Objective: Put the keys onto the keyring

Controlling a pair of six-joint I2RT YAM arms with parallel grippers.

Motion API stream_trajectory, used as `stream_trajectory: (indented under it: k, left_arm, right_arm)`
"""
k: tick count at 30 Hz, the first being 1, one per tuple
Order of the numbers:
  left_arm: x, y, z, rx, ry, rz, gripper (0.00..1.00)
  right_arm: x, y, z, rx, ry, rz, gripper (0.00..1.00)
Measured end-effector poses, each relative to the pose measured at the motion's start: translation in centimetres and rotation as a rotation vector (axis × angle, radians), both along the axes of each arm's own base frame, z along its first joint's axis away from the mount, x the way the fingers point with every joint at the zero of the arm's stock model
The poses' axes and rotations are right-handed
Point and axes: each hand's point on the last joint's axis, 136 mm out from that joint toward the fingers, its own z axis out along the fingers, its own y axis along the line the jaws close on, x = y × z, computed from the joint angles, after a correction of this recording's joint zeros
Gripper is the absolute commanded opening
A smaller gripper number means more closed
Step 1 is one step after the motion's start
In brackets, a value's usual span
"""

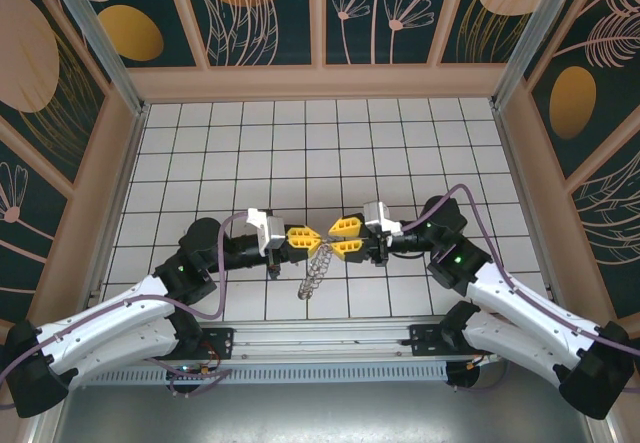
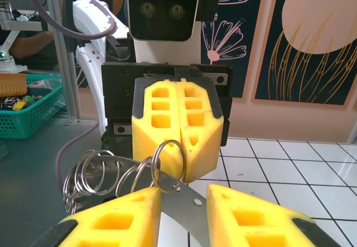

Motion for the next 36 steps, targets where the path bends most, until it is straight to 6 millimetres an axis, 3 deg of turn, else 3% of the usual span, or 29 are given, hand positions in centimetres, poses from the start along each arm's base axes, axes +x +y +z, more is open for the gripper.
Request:
stream_trajectory:
  k: [16,20,26,32,36]
  left_arm:
    - [0.2,0.0,0.0,-0.001,0.000,0.014,0.00]
    - [0.2,0.0,0.0,0.000,0.001,0.013,0.00]
    - [0.4,0.0,-0.1,0.003,0.004,0.020,0.00]
    - [0.6,-0.1,-0.2,0.017,0.010,0.025,0.00]
    - [1.1,0.0,-0.4,0.063,0.011,0.057,0.29]
  right_arm:
    - [-0.3,0.3,0.0,0.007,0.002,0.008,0.28]
    - [-0.2,0.3,-0.1,0.009,0.000,-0.007,0.20]
    - [0.2,0.4,0.0,0.013,-0.001,-0.031,0.00]
    - [0.8,0.4,-0.1,0.009,0.004,-0.061,0.00]
    - [1.5,0.5,-0.2,-0.036,0.021,-0.098,0.00]
